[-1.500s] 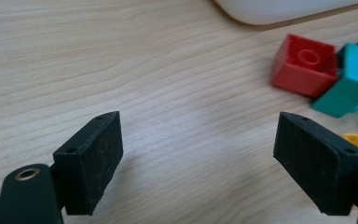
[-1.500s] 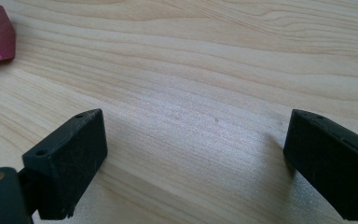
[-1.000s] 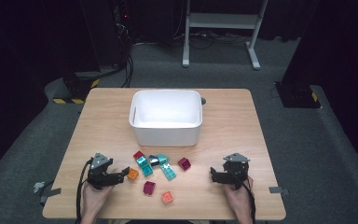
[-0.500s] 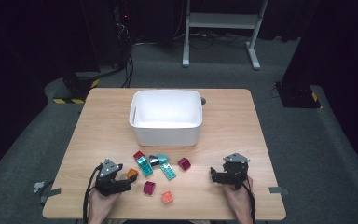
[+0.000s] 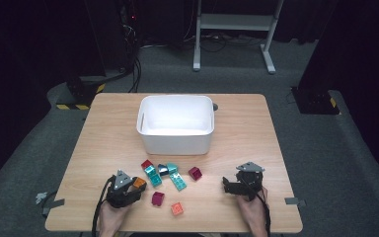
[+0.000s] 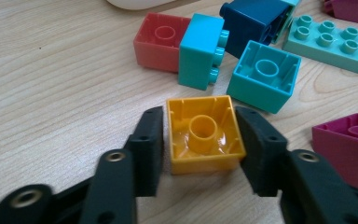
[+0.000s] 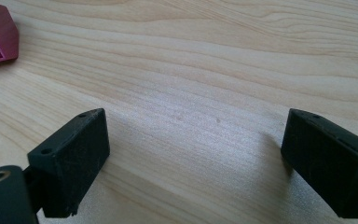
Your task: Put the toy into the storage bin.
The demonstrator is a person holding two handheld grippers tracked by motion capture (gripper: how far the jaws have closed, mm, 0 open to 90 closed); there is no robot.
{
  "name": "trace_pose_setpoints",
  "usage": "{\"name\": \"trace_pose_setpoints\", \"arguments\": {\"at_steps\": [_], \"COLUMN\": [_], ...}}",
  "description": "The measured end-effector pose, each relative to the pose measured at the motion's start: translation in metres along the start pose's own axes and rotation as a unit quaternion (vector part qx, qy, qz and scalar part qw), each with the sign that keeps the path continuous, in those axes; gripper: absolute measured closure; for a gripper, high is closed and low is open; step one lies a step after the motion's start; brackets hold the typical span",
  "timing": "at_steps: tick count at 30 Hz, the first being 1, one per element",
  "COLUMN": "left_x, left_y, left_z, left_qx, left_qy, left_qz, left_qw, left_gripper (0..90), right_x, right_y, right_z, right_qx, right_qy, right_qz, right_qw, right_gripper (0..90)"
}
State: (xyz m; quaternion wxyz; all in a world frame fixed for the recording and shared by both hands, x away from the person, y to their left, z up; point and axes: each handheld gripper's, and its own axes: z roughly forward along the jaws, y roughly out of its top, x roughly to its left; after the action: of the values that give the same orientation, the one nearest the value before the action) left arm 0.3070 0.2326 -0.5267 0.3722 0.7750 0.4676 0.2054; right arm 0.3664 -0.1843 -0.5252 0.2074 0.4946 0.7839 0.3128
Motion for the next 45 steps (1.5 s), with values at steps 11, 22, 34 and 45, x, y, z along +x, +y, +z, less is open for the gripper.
{"name": "trace_pose_setpoints", "arguments": {"at_steps": [11, 22, 34, 45], "left_x": [0.001, 0.007, 0.01, 0.018], "left_y": [0.001, 0.012, 0.025, 0.051], "left_z": [-0.003, -0.015, -0.022, -0.036], "left_qx": [-0.01, -0.019, -0.021, -0.037], "left_qy": [-0.01, -0.015, -0.018, -0.019], "left_qz": [0.0, -0.029, -0.033, -0.029], "left_qw": [0.9999, 0.9993, 0.9991, 0.9987], "left_gripper": [58.4, 58.4, 58.4, 58.4], "right_x": [0.0, 0.0, 0.0, 0.0], "right_y": [0.0, 0.0, 0.0, 0.0], "right_z": [0.0, 0.0, 0.0, 0.0], "right_qx": [0.0, 0.0, 0.0, 0.0], "right_qy": [0.0, 0.0, 0.0, 0.0], "right_qz": [0.0, 0.0, 0.0, 0.0], "right_qw": [1.0, 1.0, 1.0, 1.0], "right_gripper": [7.3, 7.3, 7.4, 7.4]}}
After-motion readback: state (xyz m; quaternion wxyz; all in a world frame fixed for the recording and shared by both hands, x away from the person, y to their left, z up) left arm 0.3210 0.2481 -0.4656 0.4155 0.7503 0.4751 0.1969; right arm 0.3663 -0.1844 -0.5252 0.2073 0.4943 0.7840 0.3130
